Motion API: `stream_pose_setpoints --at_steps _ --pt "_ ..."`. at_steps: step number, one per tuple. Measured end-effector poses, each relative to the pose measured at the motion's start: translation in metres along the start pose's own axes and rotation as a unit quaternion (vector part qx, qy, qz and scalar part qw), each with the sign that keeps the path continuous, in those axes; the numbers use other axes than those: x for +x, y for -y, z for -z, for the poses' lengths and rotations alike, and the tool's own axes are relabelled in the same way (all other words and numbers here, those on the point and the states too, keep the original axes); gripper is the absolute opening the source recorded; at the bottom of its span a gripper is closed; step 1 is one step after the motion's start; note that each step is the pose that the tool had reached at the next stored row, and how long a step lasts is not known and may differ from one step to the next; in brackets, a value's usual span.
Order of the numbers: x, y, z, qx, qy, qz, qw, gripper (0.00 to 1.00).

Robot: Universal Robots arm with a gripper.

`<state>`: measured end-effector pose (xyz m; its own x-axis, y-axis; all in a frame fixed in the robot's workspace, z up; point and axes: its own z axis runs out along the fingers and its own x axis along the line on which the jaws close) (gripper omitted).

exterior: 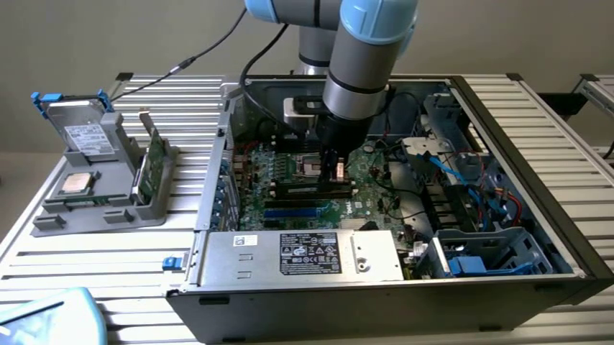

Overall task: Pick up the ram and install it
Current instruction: 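Insert the ram into the slot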

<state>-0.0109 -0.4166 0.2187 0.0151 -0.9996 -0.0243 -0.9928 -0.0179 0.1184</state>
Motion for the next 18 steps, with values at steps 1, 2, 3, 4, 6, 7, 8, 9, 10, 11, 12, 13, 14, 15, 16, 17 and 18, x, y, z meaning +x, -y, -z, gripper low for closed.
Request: stream_pose_setpoints --at_steps 1,2,3,4,6,7,8,9,10,11,12,13,14,15,16,17,18 --pt "-0.0001 0.0 -0.0002 -0.0007 -0.0008 0.0 1.0 0.15" --pt "-0.0001 -0.0001 -0.0002 -0.0013 -0.0013 -0.001 1.0 0.15" --pt "-0.0001 -0.0001 -0.0003 -0.0019 -0.0015 -0.001 1.0 0.15" --pt "-0.0001 -0.0001 -0.0003 -0.0022 -0.0016 -0.001 1.0 0.15" --pt "-0.0001 -0.0001 -0.0004 -0.0025 -0.0015 -0.001 1.0 0.15" --pt "-0.0002 0.0 -0.0004 -0.0025 -0.0014 -0.001 1.0 0.15" --pt "-0.0002 0.0 -0.0004 -0.0024 -0.0014 -0.001 1.0 0.15" --pt "-0.0002 0.0 -0.0003 -0.0025 -0.0014 -0.001 1.0 0.15" --pt "-0.0002 0.0 -0.0002 -0.0025 -0.0015 -0.001 1.0 0.15" --pt "-0.0002 0.0 -0.0002 -0.0025 -0.0015 -0.001 1.0 0.15" --pt "-0.0002 0.0 -0.0002 -0.0025 -0.0016 -0.001 1.0 0.15" --pt "-0.0002 0.0 -0.0003 -0.0025 -0.0017 -0.001 1.0 0.15" --pt "-0.0002 0.0 -0.0003 -0.0025 -0.0019 -0.001 1.0 0.15" --pt "-0.0003 0.0001 -0.0005 -0.0025 -0.0023 -0.001 1.0 0.15" --pt "-0.0004 0.0001 -0.0008 -0.0025 -0.0029 -0.001 1.0 0.15" --pt "-0.0003 0.0001 -0.0009 -0.0025 -0.0034 -0.001 1.0 0.15" --pt "-0.0003 0.0 -0.0009 -0.0025 -0.0036 -0.001 1.0 0.15"
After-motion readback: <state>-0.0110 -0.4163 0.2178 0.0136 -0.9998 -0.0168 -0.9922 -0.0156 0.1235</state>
